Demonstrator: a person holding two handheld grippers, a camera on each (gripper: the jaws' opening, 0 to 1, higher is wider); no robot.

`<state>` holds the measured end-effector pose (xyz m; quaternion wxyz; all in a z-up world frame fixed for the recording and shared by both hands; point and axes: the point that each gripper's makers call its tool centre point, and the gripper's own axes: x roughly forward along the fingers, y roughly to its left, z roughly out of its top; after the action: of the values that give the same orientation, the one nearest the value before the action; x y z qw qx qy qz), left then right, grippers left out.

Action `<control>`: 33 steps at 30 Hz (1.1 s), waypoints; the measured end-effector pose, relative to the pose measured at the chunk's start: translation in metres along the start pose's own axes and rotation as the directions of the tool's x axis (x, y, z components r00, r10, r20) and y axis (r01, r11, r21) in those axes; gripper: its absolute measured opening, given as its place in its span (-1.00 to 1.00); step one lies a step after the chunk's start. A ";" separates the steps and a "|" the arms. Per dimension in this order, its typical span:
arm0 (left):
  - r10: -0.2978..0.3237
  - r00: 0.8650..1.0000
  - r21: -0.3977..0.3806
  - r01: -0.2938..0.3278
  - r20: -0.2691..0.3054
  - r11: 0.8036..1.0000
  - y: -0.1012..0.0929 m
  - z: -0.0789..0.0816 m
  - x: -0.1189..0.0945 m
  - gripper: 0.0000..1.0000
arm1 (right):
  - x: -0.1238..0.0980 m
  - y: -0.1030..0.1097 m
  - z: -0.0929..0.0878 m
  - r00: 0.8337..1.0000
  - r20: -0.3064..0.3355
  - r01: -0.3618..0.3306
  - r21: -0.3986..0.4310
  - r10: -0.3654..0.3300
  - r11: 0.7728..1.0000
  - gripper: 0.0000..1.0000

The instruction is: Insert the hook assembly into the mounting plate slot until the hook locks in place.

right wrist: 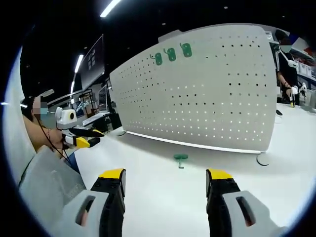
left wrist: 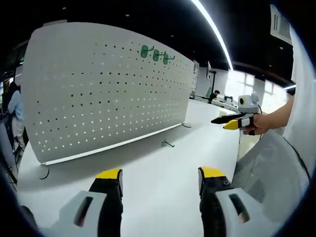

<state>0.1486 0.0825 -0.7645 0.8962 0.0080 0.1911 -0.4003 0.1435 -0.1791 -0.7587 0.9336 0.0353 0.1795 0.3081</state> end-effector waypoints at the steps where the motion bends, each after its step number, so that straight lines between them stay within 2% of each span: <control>1: -0.001 1.000 0.002 0.001 -0.001 1.000 0.000 0.000 0.001 0.27 | 0.000 0.000 0.000 1.000 -0.001 0.000 -0.003 0.000 1.000 0.27; 6: -0.036 0.999 0.019 0.037 -0.039 0.999 0.000 0.001 0.016 0.29 | -0.001 0.001 0.002 1.000 0.003 -0.002 -0.004 0.002 1.000 0.27; 18: -0.112 0.986 0.134 0.129 -0.126 0.983 -0.004 0.013 0.056 0.23 | -0.003 0.004 0.003 1.000 -0.001 -0.001 -0.012 0.001 1.000 0.27; 23: -0.127 0.972 0.166 0.161 -0.199 0.973 -0.004 0.007 0.075 0.22 | -0.006 0.006 0.003 1.000 -0.005 0.005 -0.015 -0.005 1.000 0.27; 33: -0.171 0.948 0.180 0.223 -0.268 0.958 -0.017 0.010 0.113 0.20 | -0.017 0.004 0.001 1.000 0.004 0.026 -0.007 -0.026 1.000 0.27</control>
<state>0.2082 -0.0116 -0.7924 0.8144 0.1330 0.2594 -0.5018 0.1293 -0.1861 -0.7517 0.9380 0.0303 0.1771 0.2963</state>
